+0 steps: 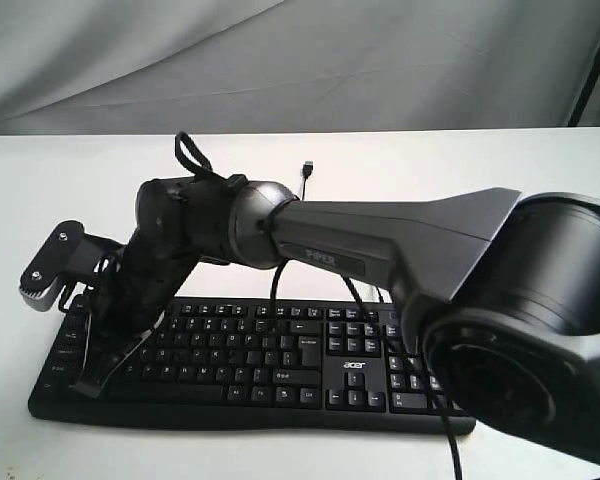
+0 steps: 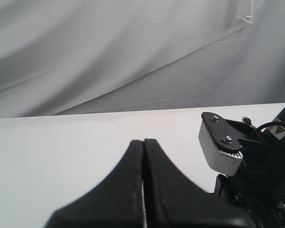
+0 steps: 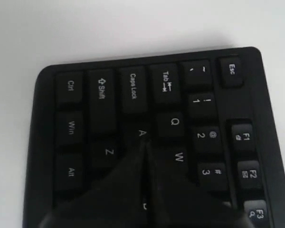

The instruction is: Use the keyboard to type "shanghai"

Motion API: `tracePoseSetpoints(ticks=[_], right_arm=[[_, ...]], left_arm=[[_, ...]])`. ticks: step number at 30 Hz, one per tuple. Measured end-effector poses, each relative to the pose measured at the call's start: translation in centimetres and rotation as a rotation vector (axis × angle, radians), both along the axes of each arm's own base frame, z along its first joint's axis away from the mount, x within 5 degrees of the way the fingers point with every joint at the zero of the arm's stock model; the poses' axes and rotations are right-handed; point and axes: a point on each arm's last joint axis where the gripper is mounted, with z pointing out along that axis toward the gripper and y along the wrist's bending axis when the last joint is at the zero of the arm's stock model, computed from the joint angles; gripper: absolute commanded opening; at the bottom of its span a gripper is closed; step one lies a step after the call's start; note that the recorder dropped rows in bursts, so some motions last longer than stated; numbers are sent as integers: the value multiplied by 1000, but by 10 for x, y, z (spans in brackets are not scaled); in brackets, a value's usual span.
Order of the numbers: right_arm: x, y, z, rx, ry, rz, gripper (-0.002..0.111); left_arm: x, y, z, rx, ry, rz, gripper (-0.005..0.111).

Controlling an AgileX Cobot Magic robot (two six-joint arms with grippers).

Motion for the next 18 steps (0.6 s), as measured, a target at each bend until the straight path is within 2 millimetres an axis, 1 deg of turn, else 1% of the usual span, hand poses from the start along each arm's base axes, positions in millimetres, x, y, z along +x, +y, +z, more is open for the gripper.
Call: tracePoseSetpoints(ticks=[2,14,18], right_arm=[[-3,1,-1,-2,-1,7,0],[-3,1,-1,-2,-2,6,0],[-3,2,-6,-5,6,3,0]], left_arm=[[0,0,0,0,0,0,0],[0,0,0,0,0,0,0],[0,0,0,0,0,0,0]])
